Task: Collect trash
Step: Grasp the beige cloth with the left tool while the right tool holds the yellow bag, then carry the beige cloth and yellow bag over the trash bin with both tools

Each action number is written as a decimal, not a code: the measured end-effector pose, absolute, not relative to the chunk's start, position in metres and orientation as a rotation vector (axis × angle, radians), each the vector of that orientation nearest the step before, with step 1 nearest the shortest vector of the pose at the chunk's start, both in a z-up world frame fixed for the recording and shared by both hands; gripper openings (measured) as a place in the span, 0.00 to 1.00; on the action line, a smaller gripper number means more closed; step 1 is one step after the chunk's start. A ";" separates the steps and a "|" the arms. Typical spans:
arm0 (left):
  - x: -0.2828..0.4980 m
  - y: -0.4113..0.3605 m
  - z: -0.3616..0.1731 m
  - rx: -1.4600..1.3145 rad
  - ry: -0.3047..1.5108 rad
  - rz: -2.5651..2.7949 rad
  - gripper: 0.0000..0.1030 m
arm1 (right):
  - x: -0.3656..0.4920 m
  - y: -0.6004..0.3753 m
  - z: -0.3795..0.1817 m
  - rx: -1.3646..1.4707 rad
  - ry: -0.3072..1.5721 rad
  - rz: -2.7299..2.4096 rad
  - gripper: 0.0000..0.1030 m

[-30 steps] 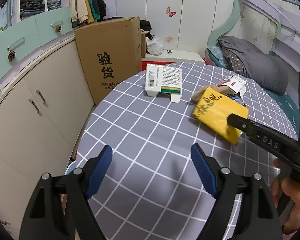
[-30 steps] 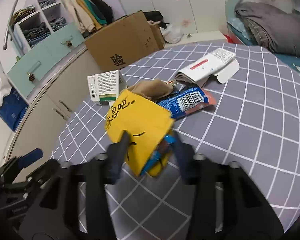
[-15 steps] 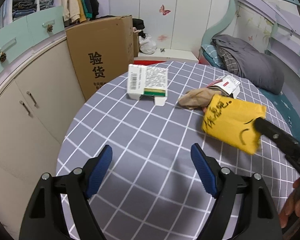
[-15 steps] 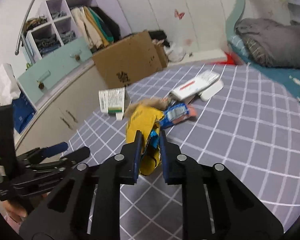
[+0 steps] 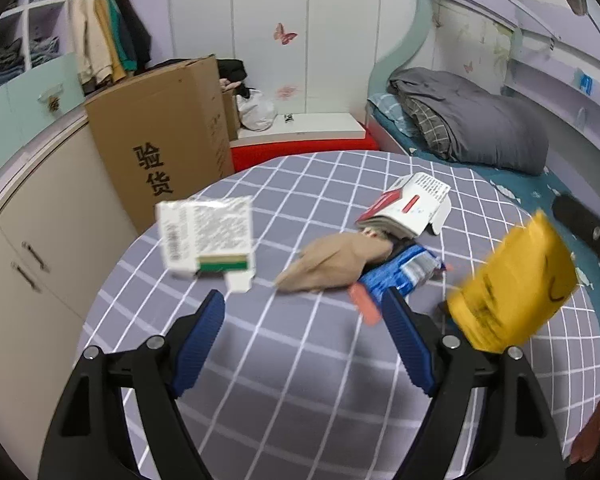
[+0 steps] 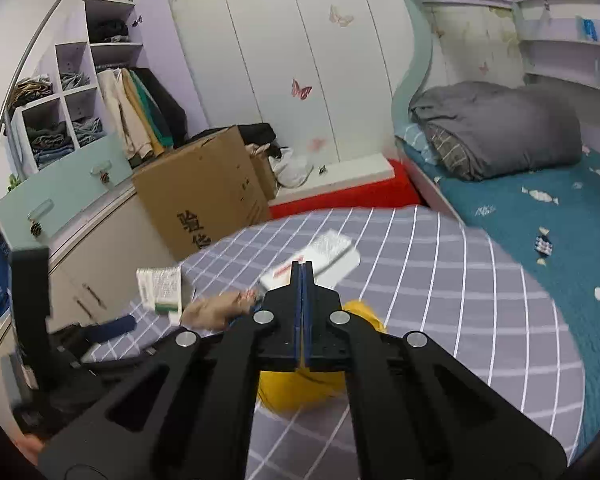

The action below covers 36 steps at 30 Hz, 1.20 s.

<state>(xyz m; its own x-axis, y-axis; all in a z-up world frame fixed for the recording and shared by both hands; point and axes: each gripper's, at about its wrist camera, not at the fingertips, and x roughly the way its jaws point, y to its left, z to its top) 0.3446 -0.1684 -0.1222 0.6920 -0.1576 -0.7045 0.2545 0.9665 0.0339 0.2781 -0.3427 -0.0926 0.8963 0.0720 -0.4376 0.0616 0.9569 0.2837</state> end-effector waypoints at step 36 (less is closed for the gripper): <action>0.307 -0.129 -0.088 -0.018 0.675 -0.219 0.03 | 0.309 -0.351 -0.159 0.535 0.739 -0.078 0.38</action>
<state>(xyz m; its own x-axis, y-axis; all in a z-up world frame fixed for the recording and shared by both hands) 0.3066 -0.1290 -0.0879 0.7586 -0.2067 -0.6179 0.1949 0.9769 -0.0876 0.3091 -0.3510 -0.1586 0.7425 0.1170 -0.6595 0.2519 0.8636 0.4368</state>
